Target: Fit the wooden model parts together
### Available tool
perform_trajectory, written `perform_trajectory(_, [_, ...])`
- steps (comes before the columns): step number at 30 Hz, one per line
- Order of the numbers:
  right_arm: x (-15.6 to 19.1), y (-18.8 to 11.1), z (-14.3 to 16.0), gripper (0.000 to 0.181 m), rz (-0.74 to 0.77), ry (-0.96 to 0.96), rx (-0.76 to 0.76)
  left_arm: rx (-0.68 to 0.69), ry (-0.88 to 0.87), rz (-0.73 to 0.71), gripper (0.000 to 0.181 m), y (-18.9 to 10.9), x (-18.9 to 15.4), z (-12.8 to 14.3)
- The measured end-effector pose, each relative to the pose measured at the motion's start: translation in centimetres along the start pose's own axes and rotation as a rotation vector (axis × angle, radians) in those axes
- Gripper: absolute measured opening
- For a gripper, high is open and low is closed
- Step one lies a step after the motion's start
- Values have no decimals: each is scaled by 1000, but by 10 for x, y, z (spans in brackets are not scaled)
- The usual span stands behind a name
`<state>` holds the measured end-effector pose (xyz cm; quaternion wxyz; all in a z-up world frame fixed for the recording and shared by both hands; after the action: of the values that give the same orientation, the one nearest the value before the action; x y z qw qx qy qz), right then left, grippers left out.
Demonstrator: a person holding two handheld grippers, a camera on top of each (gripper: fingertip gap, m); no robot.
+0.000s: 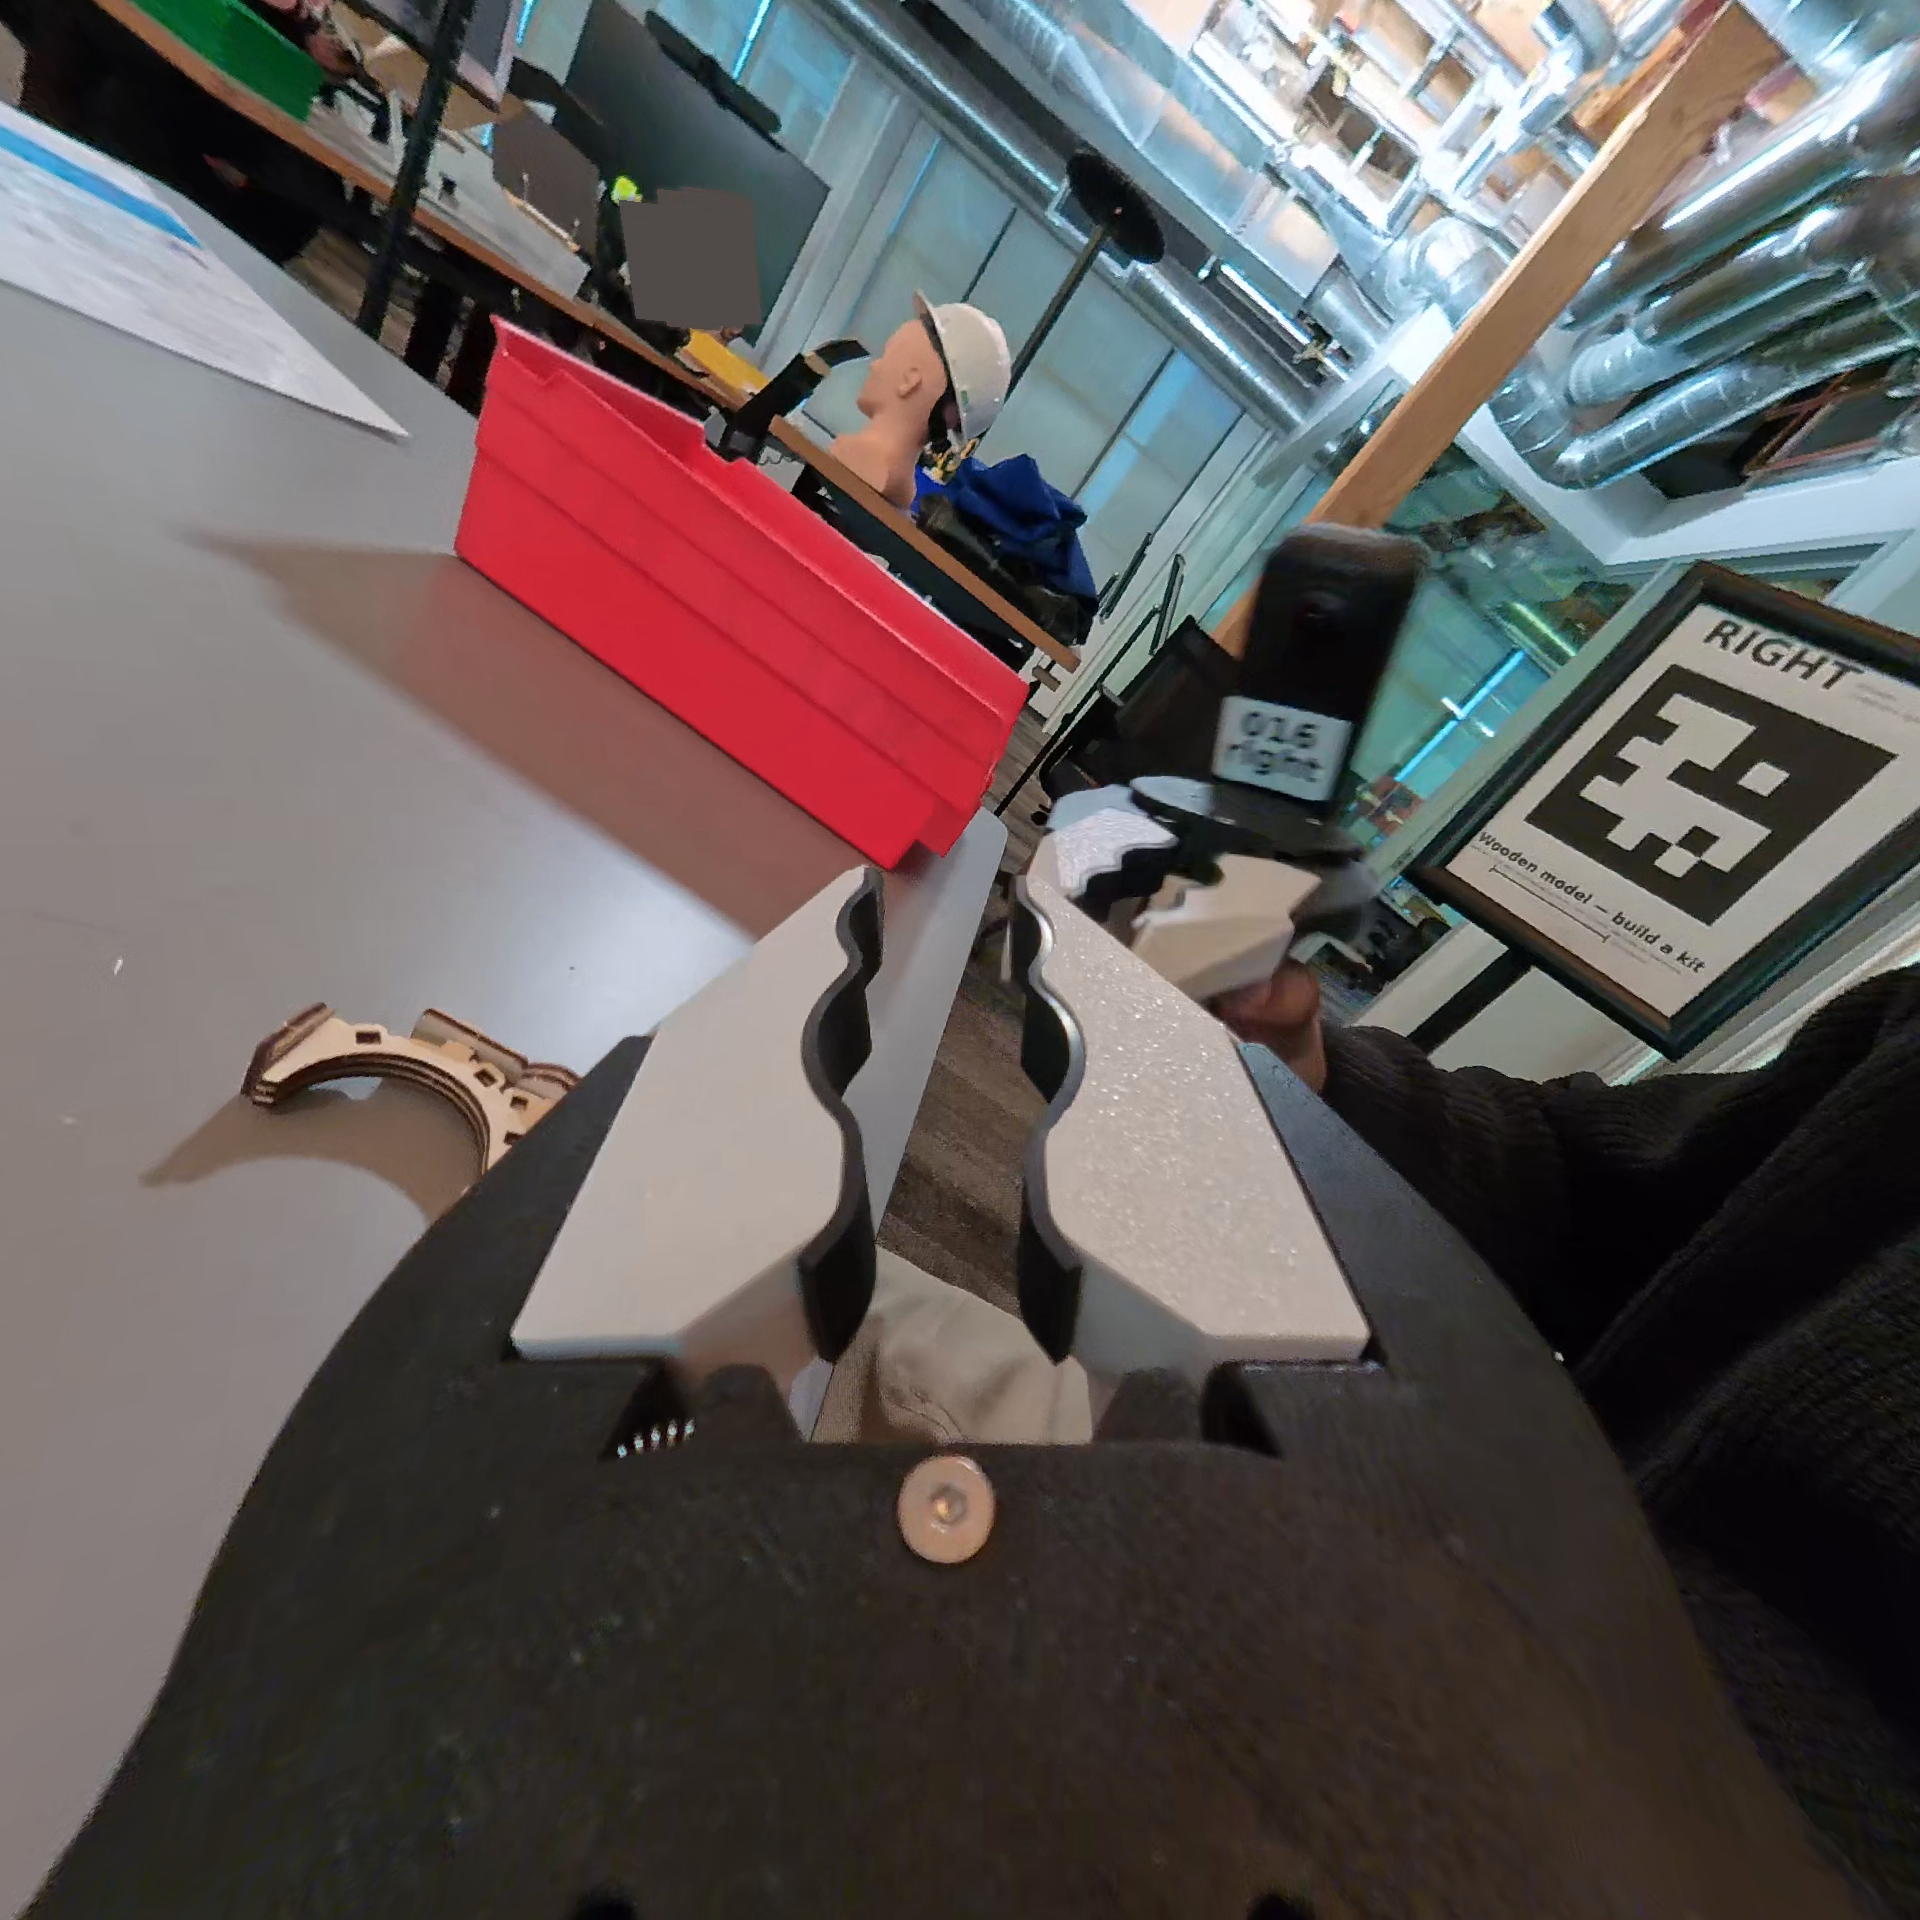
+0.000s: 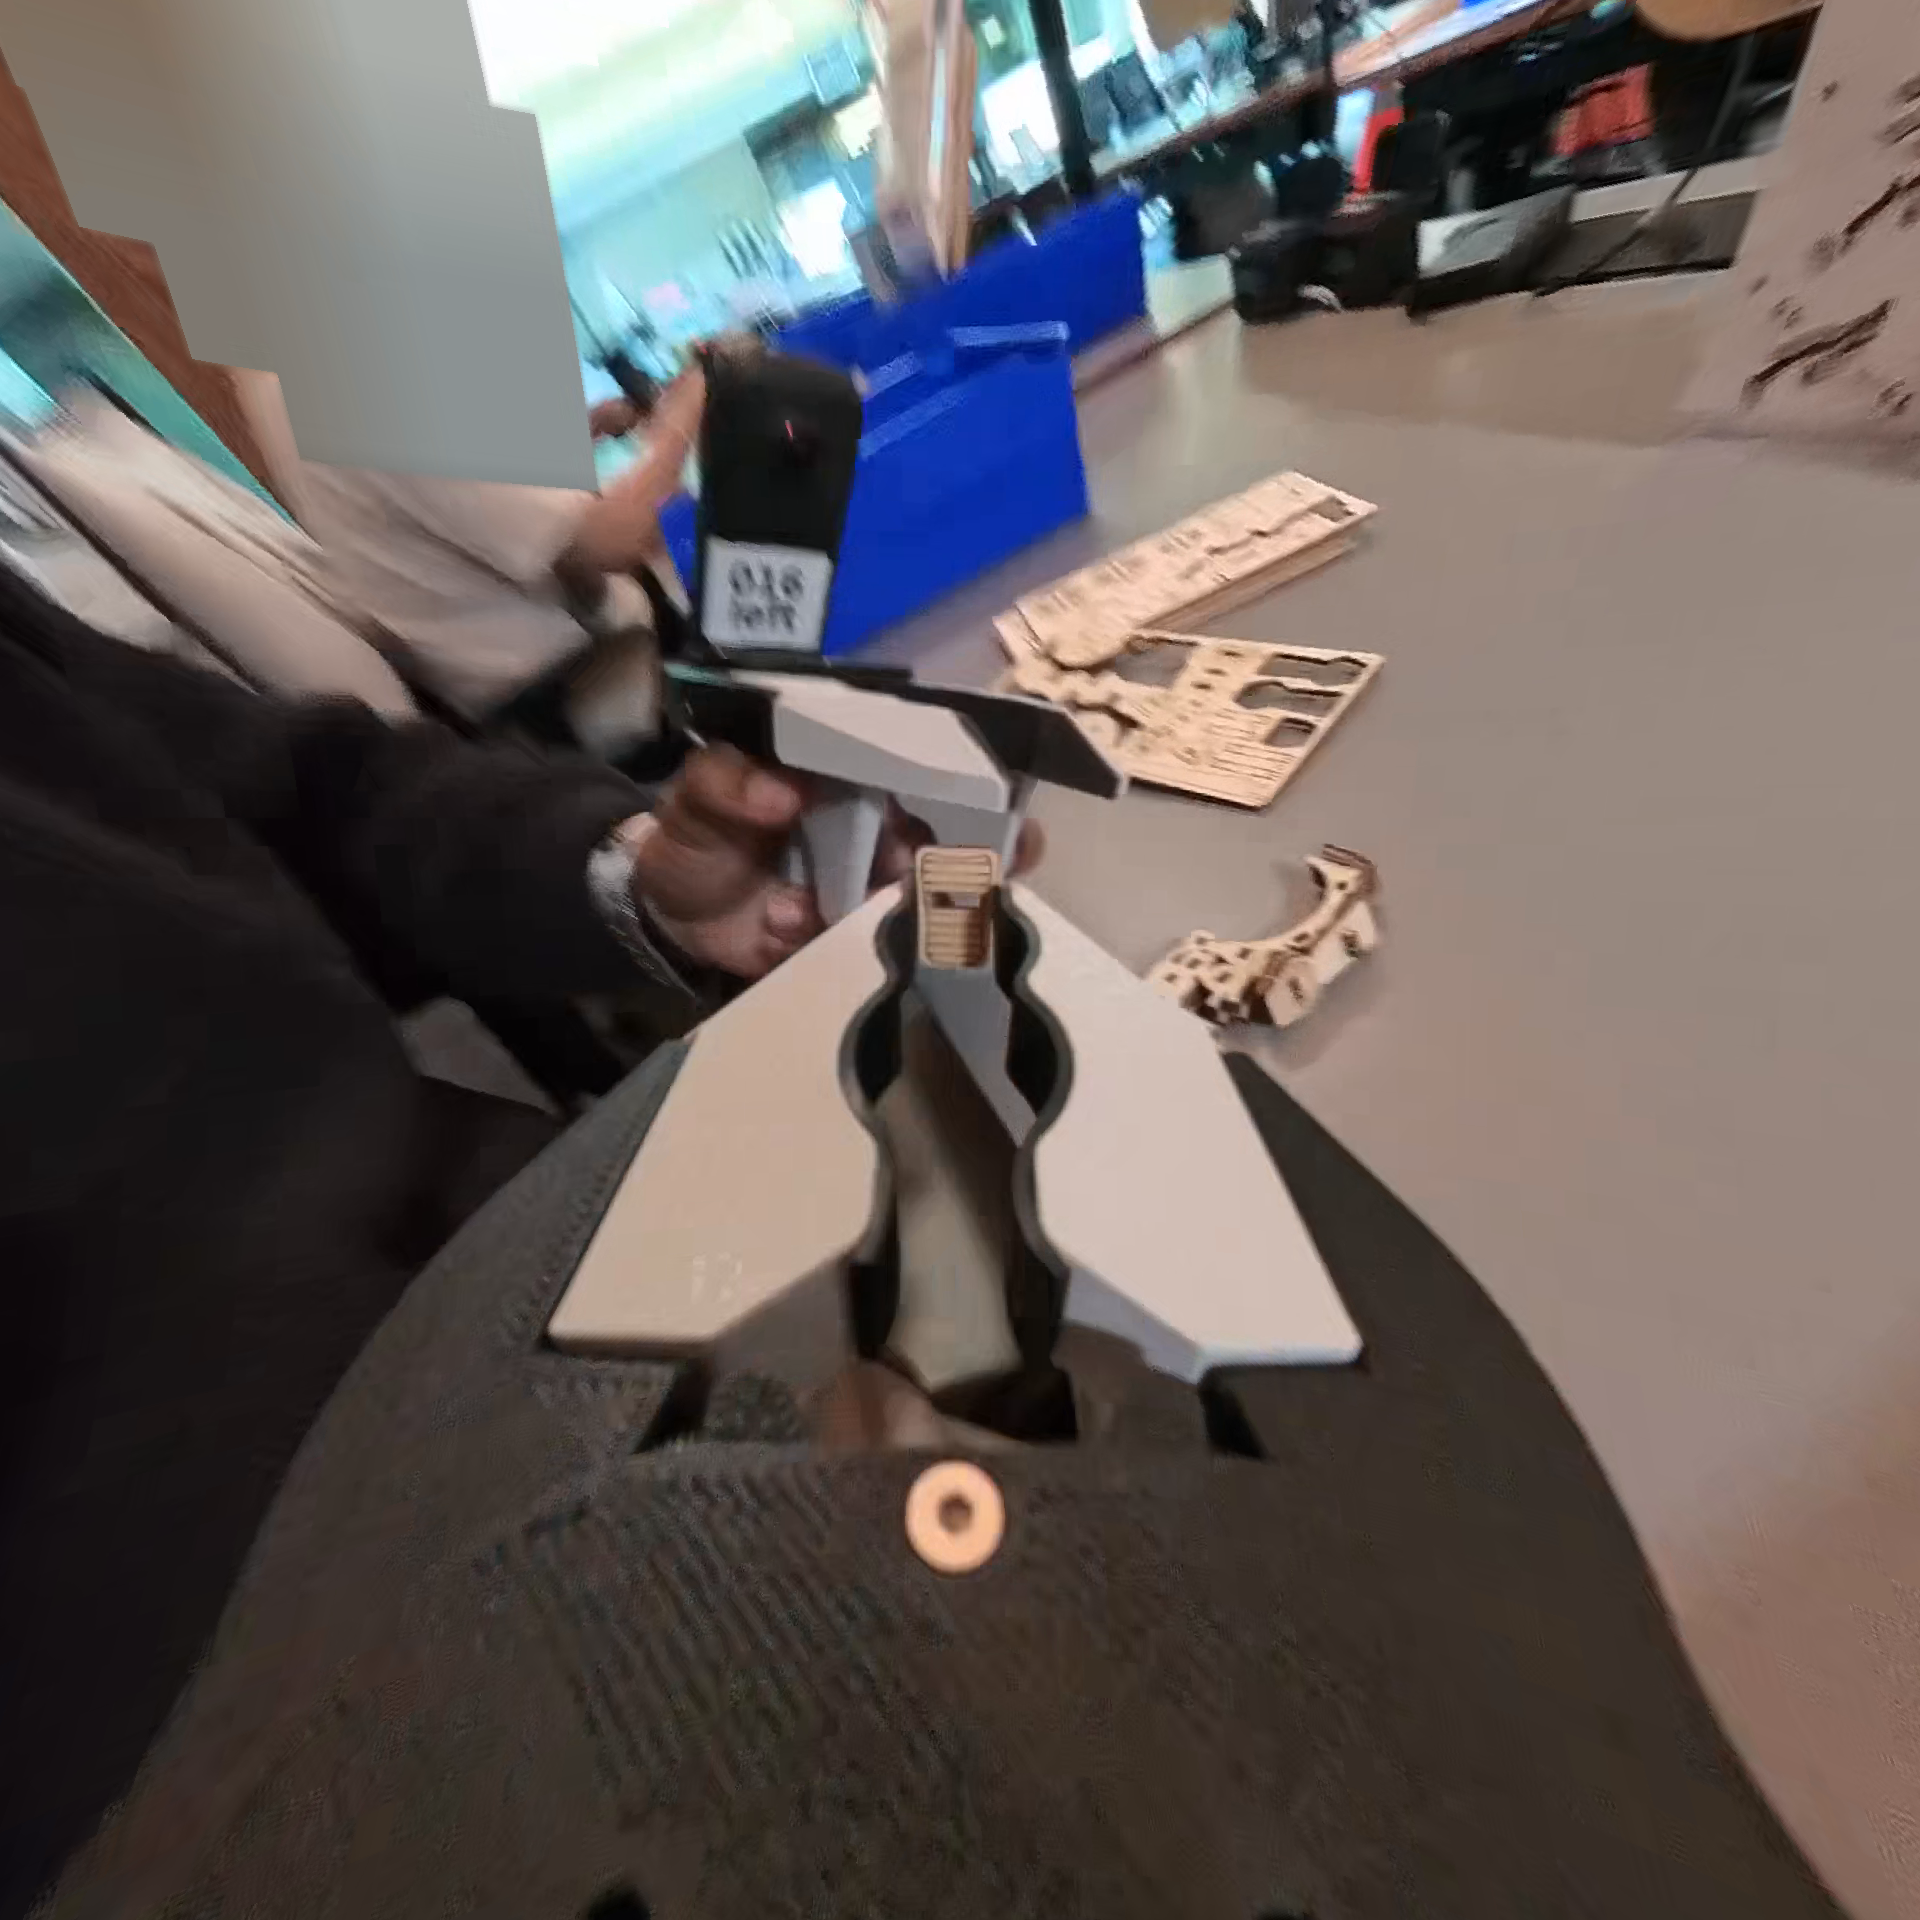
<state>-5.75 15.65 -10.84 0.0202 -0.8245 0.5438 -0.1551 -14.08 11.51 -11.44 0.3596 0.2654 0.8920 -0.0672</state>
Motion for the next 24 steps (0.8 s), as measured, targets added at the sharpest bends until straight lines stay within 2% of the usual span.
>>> perform_trajectory(3, [-9, -11, -6, 13, -120, 205, -127, 13, -15, 107, 24, -1, -8, -2])
perform_trajectory(6, [-14, -16, -8, 13, -176, 289, -181, 48, -34, 194, 25, 1, -18, 3])
perform_trajectory(12, [-5, -14, -10, 13, -281, 336, -203, 65, -36, 239, 25, 2, -24, 6])
perform_trajectory(16, [-3, -12, -8, 13, -302, 338, -188, 55, -76, 294, 23, 0, -28, 4])
perform_trajectory(24, [0, -9, -5, 13, -330, 349, -166, 58, -59, 297, 14, 0, -30, 5])
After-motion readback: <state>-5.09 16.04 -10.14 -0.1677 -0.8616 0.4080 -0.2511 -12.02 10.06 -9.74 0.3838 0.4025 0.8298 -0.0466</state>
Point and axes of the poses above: each gripper's, where its closed fingertips meet, y out along the fingers, z out of its underside, x = y × z across the jaws, the point moved 5 cm from there along -y, back along the fingers, and after that the axes turned 7 degrees about -y, right-handed, at the moved point
